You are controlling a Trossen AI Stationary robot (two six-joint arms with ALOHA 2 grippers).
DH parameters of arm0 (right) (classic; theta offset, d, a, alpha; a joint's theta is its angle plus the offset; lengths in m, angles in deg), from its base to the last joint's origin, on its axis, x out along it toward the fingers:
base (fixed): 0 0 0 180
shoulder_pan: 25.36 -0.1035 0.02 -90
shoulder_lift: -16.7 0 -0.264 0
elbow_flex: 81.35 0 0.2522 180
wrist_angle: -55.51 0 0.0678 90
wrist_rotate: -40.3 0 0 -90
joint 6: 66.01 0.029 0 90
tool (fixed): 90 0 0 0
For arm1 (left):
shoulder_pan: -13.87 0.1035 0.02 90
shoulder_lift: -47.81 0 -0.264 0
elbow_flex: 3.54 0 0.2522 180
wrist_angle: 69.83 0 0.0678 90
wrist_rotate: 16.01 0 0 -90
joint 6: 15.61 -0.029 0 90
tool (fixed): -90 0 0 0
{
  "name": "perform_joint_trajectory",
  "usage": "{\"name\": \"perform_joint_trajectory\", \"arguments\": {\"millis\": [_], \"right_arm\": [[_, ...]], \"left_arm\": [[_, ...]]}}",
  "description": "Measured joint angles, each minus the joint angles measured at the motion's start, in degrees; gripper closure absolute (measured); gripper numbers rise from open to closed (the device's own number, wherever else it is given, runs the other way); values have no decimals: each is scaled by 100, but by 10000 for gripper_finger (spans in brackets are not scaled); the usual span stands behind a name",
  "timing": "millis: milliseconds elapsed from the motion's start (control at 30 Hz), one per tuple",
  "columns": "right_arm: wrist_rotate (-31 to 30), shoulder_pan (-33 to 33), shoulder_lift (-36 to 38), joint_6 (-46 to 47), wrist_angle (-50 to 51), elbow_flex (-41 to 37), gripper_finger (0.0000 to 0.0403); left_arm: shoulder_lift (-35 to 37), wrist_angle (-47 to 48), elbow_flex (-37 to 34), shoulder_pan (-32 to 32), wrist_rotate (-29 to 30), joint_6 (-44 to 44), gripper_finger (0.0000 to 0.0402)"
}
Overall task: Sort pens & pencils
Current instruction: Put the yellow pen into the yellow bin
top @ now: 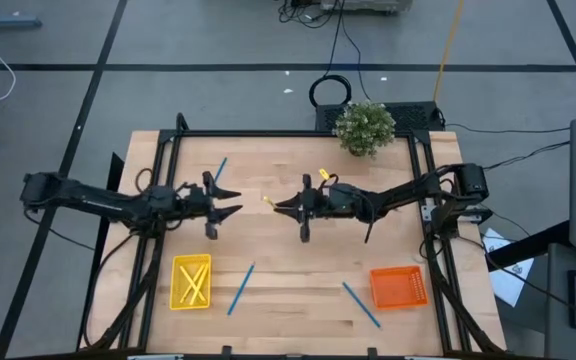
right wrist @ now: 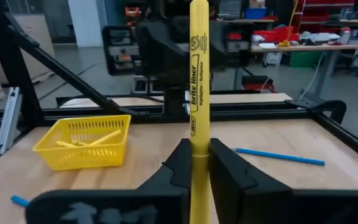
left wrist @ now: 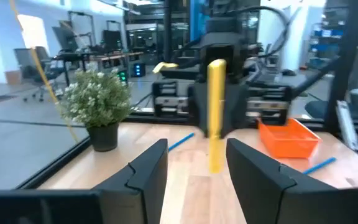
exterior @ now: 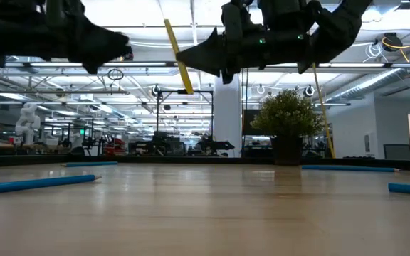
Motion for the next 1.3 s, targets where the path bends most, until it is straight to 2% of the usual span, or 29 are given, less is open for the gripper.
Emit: {"name": "perform_joint_trajectory", "arguments": {"millis": [167, 300, 467, 667, 833, 1300], "right_arm": [[7, -22, -1, -6, -5, 0, 383], [7, -35, -8, -7, -5, 0, 383], [9, -39, -8, -26, -2, 0, 383], [10, -61, -8, -48, -13, 0, 383], [8, -77, -8, -48, -20, 0, 383], [8, -323, -8, -92, 32, 2, 383]], "left_arm": [[-1035, -664, 150, 326, -246, 298, 231], [-1566, -1008, 296, 400, -388, 307, 231], [-1836, -1229, 353, 390, -400, 309, 231], [-1842, -1419, 353, 368, -418, 312, 231], [-2005, -1812, 371, 179, -909, 213, 231], [-3406, -1866, 1342, 38, -1018, 124, 231]]}}
